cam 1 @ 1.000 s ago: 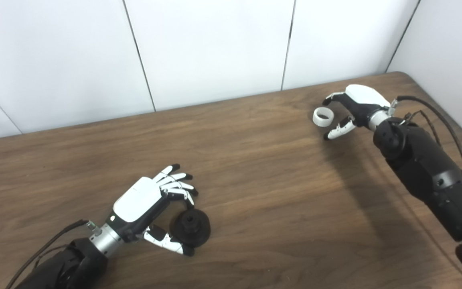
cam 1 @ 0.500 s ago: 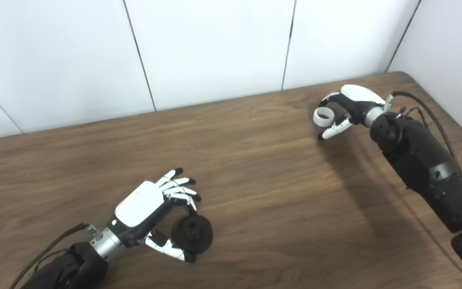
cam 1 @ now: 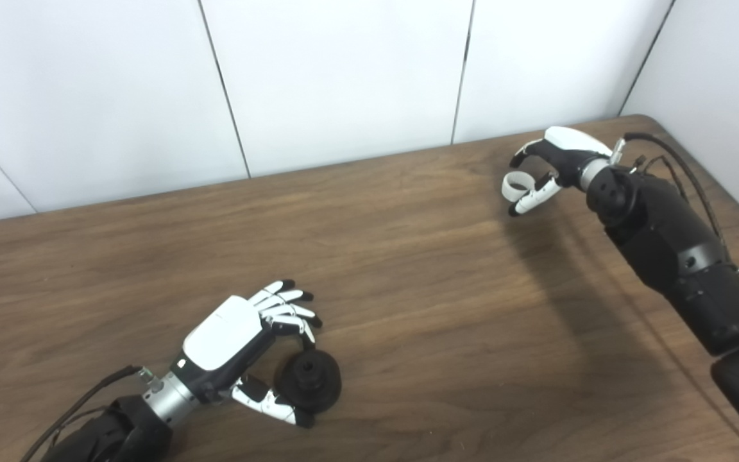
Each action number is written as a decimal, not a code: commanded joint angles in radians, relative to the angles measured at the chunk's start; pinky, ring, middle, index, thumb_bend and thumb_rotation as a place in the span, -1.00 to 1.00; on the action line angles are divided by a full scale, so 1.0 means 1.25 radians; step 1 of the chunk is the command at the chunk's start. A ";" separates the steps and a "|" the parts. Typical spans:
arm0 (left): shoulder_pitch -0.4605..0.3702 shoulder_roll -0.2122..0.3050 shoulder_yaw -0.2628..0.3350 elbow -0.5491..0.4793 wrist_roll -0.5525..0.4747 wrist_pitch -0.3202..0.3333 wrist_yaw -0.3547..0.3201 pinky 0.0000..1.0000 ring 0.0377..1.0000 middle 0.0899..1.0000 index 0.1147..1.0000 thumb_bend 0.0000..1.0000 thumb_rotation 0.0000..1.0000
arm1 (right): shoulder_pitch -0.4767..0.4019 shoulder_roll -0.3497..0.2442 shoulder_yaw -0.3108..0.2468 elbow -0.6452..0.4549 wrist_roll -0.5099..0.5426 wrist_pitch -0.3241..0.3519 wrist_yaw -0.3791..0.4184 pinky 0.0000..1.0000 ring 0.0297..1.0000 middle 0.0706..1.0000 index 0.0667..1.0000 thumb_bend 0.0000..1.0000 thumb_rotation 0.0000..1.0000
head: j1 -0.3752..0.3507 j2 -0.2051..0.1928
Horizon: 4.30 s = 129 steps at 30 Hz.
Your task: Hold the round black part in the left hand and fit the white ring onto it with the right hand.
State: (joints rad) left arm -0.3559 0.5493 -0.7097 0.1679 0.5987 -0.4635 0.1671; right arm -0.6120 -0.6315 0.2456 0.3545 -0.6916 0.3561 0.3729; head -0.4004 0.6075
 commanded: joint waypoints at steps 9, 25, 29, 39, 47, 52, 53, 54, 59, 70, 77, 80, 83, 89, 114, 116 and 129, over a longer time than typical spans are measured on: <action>0.009 0.016 0.032 -0.041 0.007 -0.005 -0.031 0.92 0.75 0.42 -0.17 0.04 -0.91 | -0.039 -0.021 -0.005 -0.013 0.005 0.014 -0.010 0.93 1.00 0.87 0.49 0.62 -0.55 | -0.011 -0.002; 0.017 0.017 0.047 -0.053 0.001 -0.005 -0.038 0.89 0.72 0.41 -0.17 0.04 -0.91 | -0.040 -0.022 -0.001 0.003 -0.006 0.018 -0.035 1.00 1.00 0.87 0.34 0.61 -0.61 | -0.015 -0.001; 0.016 0.017 0.044 -0.050 0.000 -0.005 -0.034 0.91 0.73 0.41 -0.17 0.04 -0.91 | -0.038 -0.023 -0.003 0.003 -0.006 0.017 -0.041 1.00 1.00 0.86 0.33 0.58 -0.59 | -0.016 -0.002; 0.019 0.018 0.046 -0.052 0.011 -0.005 -0.032 0.90 0.73 0.41 -0.17 0.04 -0.91 | -0.027 -0.021 -0.016 0.001 0.009 0.007 -0.060 0.98 1.00 0.81 0.25 0.53 -0.57 | -0.017 -0.002; 0.020 0.017 0.046 -0.053 0.005 -0.005 -0.032 0.89 0.72 0.40 -0.17 0.04 -0.91 | -0.010 0.001 -0.050 0.015 0.045 -0.040 -0.146 0.93 0.99 0.70 -0.09 0.05 -0.72 | -0.011 -0.004; 0.026 0.020 0.055 -0.062 0.007 -0.005 -0.043 0.90 0.71 0.41 -0.17 0.04 -0.91 | -0.009 0.009 -0.054 0.021 0.055 -0.053 -0.170 0.96 0.98 0.68 -0.10 0.04 -0.72 | -0.007 -0.003; 0.027 0.021 0.056 -0.062 0.007 -0.005 -0.042 0.90 0.71 0.41 -0.17 0.04 -0.91 | -0.010 0.009 -0.053 0.022 0.056 -0.054 -0.171 0.96 0.98 0.67 -0.10 0.04 -0.72 | -0.008 -0.003; 0.028 0.022 0.058 -0.061 0.007 -0.005 -0.042 0.90 0.71 0.41 -0.17 0.04 -0.91 | -0.010 0.009 -0.052 0.021 0.056 -0.053 -0.172 0.96 0.98 0.67 -0.10 0.04 -0.72 | -0.008 -0.003; 0.026 0.026 0.053 -0.053 0.005 -0.005 -0.022 0.86 0.70 0.39 -0.17 0.04 -0.91 | -0.014 0.012 -0.050 0.024 0.058 -0.051 -0.175 0.97 0.99 0.67 -0.10 0.04 -0.72 | -0.005 -0.004; 0.022 0.013 0.057 -0.030 -0.004 -0.005 -0.028 0.89 0.72 0.40 -0.17 0.04 -0.91 | -0.012 0.010 -0.035 -0.005 0.060 -0.111 -0.186 0.98 0.99 0.63 -0.10 0.05 -0.74 | -0.003 -0.003; 0.014 -0.004 0.053 0.008 0.005 -0.005 -0.025 0.91 0.72 0.41 -0.17 0.04 -0.91 | -0.007 0.023 -0.011 -0.111 0.059 -0.183 -0.167 1.00 0.99 0.62 -0.10 0.05 -0.74 | -0.002 -0.003; 0.007 -0.006 0.043 0.023 0.003 -0.005 -0.011 0.93 0.71 0.41 -0.17 0.04 -0.91 | -0.008 0.031 0.000 -0.169 0.060 -0.198 -0.145 1.00 0.97 0.62 -0.10 0.05 -0.73 | -0.003 -0.003; 0.000 -0.006 0.035 0.034 0.004 -0.005 0.000 0.94 0.71 0.41 -0.17 0.04 -0.91 | -0.006 0.042 0.007 -0.229 0.059 -0.197 -0.113 1.00 0.96 0.61 -0.11 0.05 -0.73 | 0.001 -0.001; -0.008 -0.007 0.029 0.041 0.007 -0.005 -0.001 0.93 0.72 0.40 -0.17 0.04 -0.91 | 0.003 0.061 0.020 -0.345 0.065 -0.206 -0.049 1.00 0.99 0.59 -0.11 0.05 -0.73 | 0.013 0.004; 0.002 -0.042 0.065 0.022 0.036 -0.005 -0.051 1.00 0.78 0.44 -0.17 0.05 -0.90 | 0.086 0.159 0.077 -0.690 0.137 -0.197 0.187 1.00 0.97 0.54 -0.11 0.05 -0.73 | 0.148 0.061; 0.004 -0.044 0.069 0.020 0.039 -0.005 -0.053 1.00 0.78 0.44 -0.17 0.05 -0.90 | 0.094 0.165 0.081 -0.696 0.138 -0.196 0.196 1.00 0.98 0.57 -0.11 0.05 -0.73 | 0.155 0.063; 0.028 -0.078 0.119 -0.013 0.059 -0.004 -0.106 1.00 0.80 0.45 -0.17 0.05 -0.90 | 0.134 0.181 0.094 -0.713 0.158 -0.223 0.217 1.00 1.00 0.77 -0.11 0.05 -0.73 | 0.234 0.091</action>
State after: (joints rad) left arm -0.3113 0.4541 -0.5654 0.1692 0.6638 -0.4747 0.0493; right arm -0.4212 -0.4086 0.3679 -0.5100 -0.5109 0.1081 0.6548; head -0.1074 0.7194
